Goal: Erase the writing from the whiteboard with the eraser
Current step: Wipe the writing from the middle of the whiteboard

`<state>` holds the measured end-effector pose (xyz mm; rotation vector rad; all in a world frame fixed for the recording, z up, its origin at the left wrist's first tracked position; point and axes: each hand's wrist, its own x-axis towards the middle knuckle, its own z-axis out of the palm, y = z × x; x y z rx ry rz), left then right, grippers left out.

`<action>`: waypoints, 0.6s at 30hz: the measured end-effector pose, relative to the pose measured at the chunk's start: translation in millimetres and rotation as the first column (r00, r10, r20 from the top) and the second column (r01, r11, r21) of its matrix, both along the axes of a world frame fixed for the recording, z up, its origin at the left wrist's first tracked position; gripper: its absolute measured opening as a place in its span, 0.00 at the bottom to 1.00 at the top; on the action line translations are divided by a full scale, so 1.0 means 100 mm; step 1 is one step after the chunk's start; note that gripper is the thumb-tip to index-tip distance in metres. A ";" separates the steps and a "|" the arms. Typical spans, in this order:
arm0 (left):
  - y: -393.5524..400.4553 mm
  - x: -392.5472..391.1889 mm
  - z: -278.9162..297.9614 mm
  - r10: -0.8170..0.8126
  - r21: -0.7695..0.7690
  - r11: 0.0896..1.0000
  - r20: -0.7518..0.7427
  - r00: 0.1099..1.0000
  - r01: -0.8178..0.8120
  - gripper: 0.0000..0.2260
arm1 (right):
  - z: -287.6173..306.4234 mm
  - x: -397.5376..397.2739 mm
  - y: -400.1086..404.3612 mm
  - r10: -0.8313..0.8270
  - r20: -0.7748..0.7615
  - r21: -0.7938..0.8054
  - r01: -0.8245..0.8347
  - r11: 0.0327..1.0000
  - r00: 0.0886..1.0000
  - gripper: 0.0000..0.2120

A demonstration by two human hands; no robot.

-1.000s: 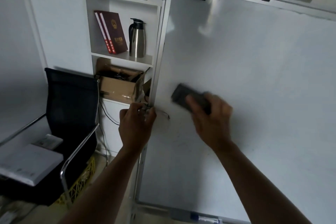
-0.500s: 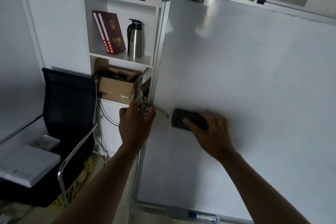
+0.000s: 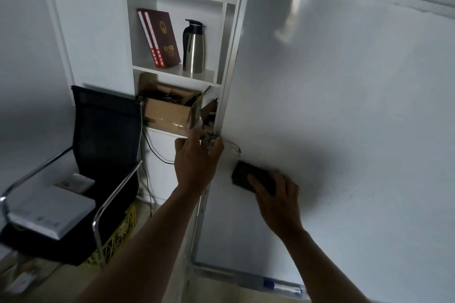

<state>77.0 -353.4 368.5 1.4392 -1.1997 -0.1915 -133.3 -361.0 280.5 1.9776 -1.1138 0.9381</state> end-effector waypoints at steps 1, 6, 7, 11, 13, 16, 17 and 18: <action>-0.01 0.01 -0.01 -0.009 0.007 1.000 -0.004 1.000 0.009 0.14 | 0.01 -0.03 -0.01 -0.041 0.203 0.018 0.038 0.999 0.978 0.24; -0.02 0.01 0.00 -0.011 -0.013 1.000 -0.026 1.000 0.011 0.13 | -0.05 0.04 0.03 -0.026 0.047 0.135 0.020 0.991 0.999 0.22; -0.01 0.00 -0.01 -0.016 -0.020 1.000 -0.022 1.000 0.015 0.13 | -0.08 -0.04 -0.01 0.000 -0.115 0.083 0.010 0.996 0.993 0.24; -0.04 -0.01 -0.01 -0.025 -0.033 0.999 -0.028 0.999 0.024 0.12 | -0.06 0.03 -0.01 -0.150 0.343 0.040 0.145 0.989 0.927 0.23; -0.04 -0.01 -0.03 -0.029 -0.040 0.999 -0.016 0.999 0.028 0.12 | -0.12 0.08 0.03 -0.038 0.033 0.026 0.037 0.999 0.999 0.30; -0.05 0.00 -0.05 -0.056 -0.041 0.998 -0.003 0.998 0.056 0.13 | -0.06 -0.05 -0.08 -0.046 -0.041 -0.019 0.046 0.999 0.998 0.27; -0.07 0.01 -0.06 -0.056 -0.044 0.997 -0.007 0.998 0.056 0.14 | -0.04 -0.06 -0.10 -0.079 0.107 -0.007 0.080 0.997 0.991 0.23; -0.09 0.01 -0.07 -0.054 -0.043 0.998 -0.008 0.999 0.053 0.14 | -0.01 -0.05 -0.09 -0.101 0.163 -0.009 0.104 0.995 0.981 0.22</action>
